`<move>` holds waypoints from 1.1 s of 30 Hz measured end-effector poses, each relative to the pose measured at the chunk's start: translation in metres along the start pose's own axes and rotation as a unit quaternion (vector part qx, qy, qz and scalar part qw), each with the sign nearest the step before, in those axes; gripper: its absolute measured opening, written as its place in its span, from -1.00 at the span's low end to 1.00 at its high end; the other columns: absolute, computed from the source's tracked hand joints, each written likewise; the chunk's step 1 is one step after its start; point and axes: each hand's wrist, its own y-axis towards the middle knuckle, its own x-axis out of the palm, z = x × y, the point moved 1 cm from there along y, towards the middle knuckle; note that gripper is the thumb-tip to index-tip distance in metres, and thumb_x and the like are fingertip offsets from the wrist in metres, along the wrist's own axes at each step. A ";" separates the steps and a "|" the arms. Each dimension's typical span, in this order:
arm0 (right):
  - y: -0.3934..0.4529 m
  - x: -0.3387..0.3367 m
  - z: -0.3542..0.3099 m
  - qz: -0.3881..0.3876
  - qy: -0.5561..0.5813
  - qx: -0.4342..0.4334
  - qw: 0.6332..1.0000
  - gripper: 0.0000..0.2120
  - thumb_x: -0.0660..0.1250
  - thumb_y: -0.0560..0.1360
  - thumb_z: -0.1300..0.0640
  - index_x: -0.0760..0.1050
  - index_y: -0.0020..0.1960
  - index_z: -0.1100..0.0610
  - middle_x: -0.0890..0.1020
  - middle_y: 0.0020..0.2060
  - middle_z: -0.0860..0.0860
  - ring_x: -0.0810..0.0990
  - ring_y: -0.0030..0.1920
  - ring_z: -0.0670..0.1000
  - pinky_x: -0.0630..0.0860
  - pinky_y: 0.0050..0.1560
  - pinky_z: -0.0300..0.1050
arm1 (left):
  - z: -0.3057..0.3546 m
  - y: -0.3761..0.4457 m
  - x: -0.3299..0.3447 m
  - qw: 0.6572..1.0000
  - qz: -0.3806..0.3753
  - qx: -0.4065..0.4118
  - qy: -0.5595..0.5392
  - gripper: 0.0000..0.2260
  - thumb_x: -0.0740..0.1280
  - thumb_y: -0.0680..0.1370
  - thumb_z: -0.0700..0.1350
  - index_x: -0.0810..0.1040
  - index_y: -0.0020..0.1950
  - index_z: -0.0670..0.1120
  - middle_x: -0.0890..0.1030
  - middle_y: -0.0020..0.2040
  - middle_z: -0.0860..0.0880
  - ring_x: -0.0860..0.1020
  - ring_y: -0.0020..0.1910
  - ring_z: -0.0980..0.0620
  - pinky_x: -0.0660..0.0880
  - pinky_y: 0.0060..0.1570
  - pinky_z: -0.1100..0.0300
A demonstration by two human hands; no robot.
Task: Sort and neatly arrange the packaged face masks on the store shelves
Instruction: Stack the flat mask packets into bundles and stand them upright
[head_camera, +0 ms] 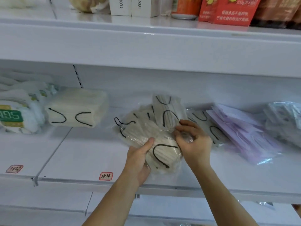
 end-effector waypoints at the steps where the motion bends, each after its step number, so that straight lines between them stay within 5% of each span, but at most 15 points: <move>1: 0.004 -0.007 0.005 0.013 -0.016 -0.003 1.000 -0.84 0.57 0.41 0.22 0.73 -0.13 -0.03 0.69 0.04 -0.20 0.65 0.06 -0.22 0.50 0.13 -0.38 | -0.002 0.003 0.000 1.000 0.009 0.003 0.005 -0.69 0.44 0.56 -0.23 0.60 0.28 -0.27 0.71 0.09 -0.26 0.70 0.08 -0.23 0.67 -0.08 -0.06; 5: 0.024 -0.042 0.034 0.037 -0.088 -0.016 0.995 -0.90 0.55 0.42 0.24 0.74 -0.12 0.06 0.70 0.04 -0.15 0.62 0.01 -0.25 0.46 0.08 -0.46 | -0.005 0.012 -0.003 0.999 0.038 -0.006 0.026 -0.69 0.43 0.57 -0.24 0.59 0.29 -0.29 0.71 0.09 -0.26 0.70 0.07 -0.25 0.66 0.02 -0.14; 8: 0.038 -0.059 0.066 -0.037 -0.183 0.036 0.982 -0.92 0.45 0.45 0.16 0.74 -0.14 0.08 0.70 0.07 -0.09 0.60 0.02 -0.22 0.33 -0.01 -0.58 | -0.006 0.015 -0.007 0.998 0.051 -0.006 0.022 -0.72 0.42 0.58 -0.24 0.60 0.28 -0.29 0.71 0.09 -0.26 0.70 0.08 -0.24 0.62 0.14 -0.17; 12: 0.025 -0.060 0.075 0.025 -0.282 -0.070 0.956 -0.73 0.28 0.41 0.15 0.71 -0.01 0.13 0.71 0.09 0.08 0.61 0.18 0.26 0.42 0.23 -0.02 | -0.006 0.016 -0.019 0.999 0.039 0.020 -0.020 -0.68 0.43 0.57 -0.20 0.59 0.28 -0.32 0.70 0.13 -0.28 0.68 0.13 -0.25 0.56 0.24 -0.23; 13: 0.016 -0.056 0.062 0.046 -0.260 -0.069 0.962 -0.71 0.30 0.43 0.16 0.68 0.09 0.13 0.69 0.13 0.07 0.58 0.20 0.23 0.44 0.26 0.05 | -0.005 0.015 -0.022 0.998 0.032 0.028 -0.044 -0.65 0.44 0.55 -0.18 0.59 0.29 -0.32 0.68 0.16 -0.28 0.67 0.16 -0.26 0.54 0.27 -0.21; 15: -0.005 -0.039 0.022 0.017 -0.036 0.035 0.999 -0.57 0.36 0.48 0.05 0.54 0.33 0.10 0.64 0.19 -0.02 0.61 0.20 0.02 0.55 0.21 -0.04 | -0.004 0.014 -0.024 0.995 0.000 0.036 -0.097 -0.55 0.43 0.52 -0.14 0.55 0.36 -0.31 0.64 0.27 -0.28 0.62 0.26 -0.25 0.47 0.37 -0.19; 17: -0.023 -0.013 -0.007 -0.099 0.246 0.168 0.950 -0.37 0.46 0.43 -0.03 0.42 0.44 0.13 0.64 0.21 -0.01 0.65 0.19 -0.12 0.59 0.14 -0.17 | -0.003 0.010 -0.020 0.989 -0.044 0.034 -0.134 -0.53 0.39 0.55 -0.12 0.50 0.42 -0.29 0.59 0.34 -0.29 0.59 0.32 -0.24 0.40 0.43 -0.18; 19: -0.033 0.010 -0.022 -0.186 0.363 0.210 0.889 -0.39 0.52 0.41 0.05 0.46 0.39 0.25 0.69 0.18 0.14 0.68 0.21 0.06 0.61 0.14 -0.08 | -0.001 0.004 -0.012 0.986 -0.087 0.036 -0.141 -0.58 0.35 0.57 -0.12 0.52 0.39 -0.28 0.61 0.31 -0.28 0.60 0.31 -0.22 0.42 0.39 -0.16; 21: -0.031 0.021 -0.030 -0.208 0.363 0.193 0.887 -0.58 0.53 0.46 0.26 0.56 0.28 0.31 0.71 0.13 0.22 0.69 0.18 0.19 0.63 0.17 0.04 | 0.003 -0.002 -0.005 0.986 -0.109 0.054 -0.113 -0.59 0.36 0.55 -0.14 0.55 0.36 -0.29 0.62 0.29 -0.29 0.61 0.29 -0.22 0.47 0.33 -0.14; 25: -0.008 0.017 -0.035 -0.174 0.278 0.127 0.936 -0.73 0.51 0.45 0.39 0.66 0.13 0.22 0.76 0.01 0.08 0.74 0.08 0.07 0.66 0.14 -0.02 | 0.032 0.002 -0.027 0.985 -0.070 0.153 -0.043 -0.60 0.48 0.42 -0.20 0.61 0.25 -0.24 0.62 0.30 -0.27 0.67 0.18 -0.12 0.57 0.23 -0.03; 27: 0.006 0.008 -0.036 -0.175 0.254 0.066 0.949 -0.71 0.51 0.43 0.43 0.67 0.06 0.13 0.77 -0.04 0.00 0.74 0.04 0.00 0.65 0.06 -0.16 | 0.061 0.010 -0.055 0.966 -0.092 0.240 -0.010 -0.47 0.60 0.34 -0.23 0.60 0.29 -0.15 0.65 0.28 -0.20 0.64 0.24 -0.11 0.52 0.32 -0.06; 29: 0.017 0.003 -0.033 -0.212 0.242 0.036 0.946 -0.67 0.52 0.42 0.45 0.65 0.06 0.10 0.77 -0.04 -0.03 0.74 0.05 -0.01 0.64 0.07 -0.16 | 0.089 0.015 -0.080 0.939 -0.117 0.311 0.094 -0.40 0.66 0.27 -0.24 0.58 0.27 -0.05 0.68 0.21 -0.13 0.64 0.21 -0.09 0.59 0.20 0.01; 33: 0.023 0.012 -0.018 -0.281 0.216 0.071 0.933 -0.67 0.53 0.40 0.44 0.63 0.10 0.17 0.76 -0.01 -0.02 0.73 0.07 -0.01 0.64 0.15 -0.08 | 0.105 0.020 -0.104 0.887 -0.070 0.352 0.290 -0.59 0.66 0.27 -0.28 0.61 -0.02 0.03 0.69 -0.16 0.11 0.65 -0.09 0.01 0.60 -0.09 0.14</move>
